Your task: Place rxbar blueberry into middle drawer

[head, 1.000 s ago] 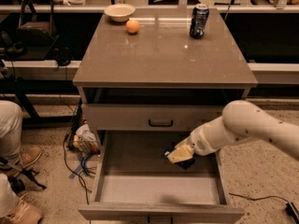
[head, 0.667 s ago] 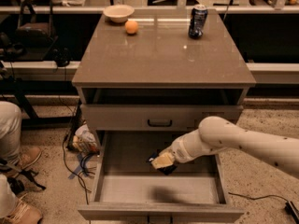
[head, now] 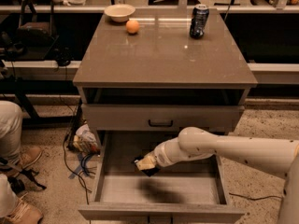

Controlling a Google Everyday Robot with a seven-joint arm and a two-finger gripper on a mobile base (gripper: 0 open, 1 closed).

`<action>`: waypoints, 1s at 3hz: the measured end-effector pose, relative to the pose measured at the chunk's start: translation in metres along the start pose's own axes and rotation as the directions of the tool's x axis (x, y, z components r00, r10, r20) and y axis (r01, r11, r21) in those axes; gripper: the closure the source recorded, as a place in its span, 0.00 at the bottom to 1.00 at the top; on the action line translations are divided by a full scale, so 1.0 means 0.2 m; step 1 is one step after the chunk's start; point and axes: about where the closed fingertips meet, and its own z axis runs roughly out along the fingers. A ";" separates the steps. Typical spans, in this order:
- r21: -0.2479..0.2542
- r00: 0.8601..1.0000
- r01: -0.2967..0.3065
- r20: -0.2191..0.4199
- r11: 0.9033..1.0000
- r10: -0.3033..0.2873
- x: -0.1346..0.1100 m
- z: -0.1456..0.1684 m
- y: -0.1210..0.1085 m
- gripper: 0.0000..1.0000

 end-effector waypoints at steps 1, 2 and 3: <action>-0.002 1.000 -0.014 0.013 1.000 0.014 0.01 0.14 0.01 0.29; 0.006 1.000 -0.023 0.019 1.000 0.022 0.02 0.24 0.01 0.00; 0.033 0.999 -0.036 0.030 0.999 0.036 0.05 0.22 -0.05 0.00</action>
Offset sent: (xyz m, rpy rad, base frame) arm 0.0030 0.0477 -0.0515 0.0206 0.0030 -0.0261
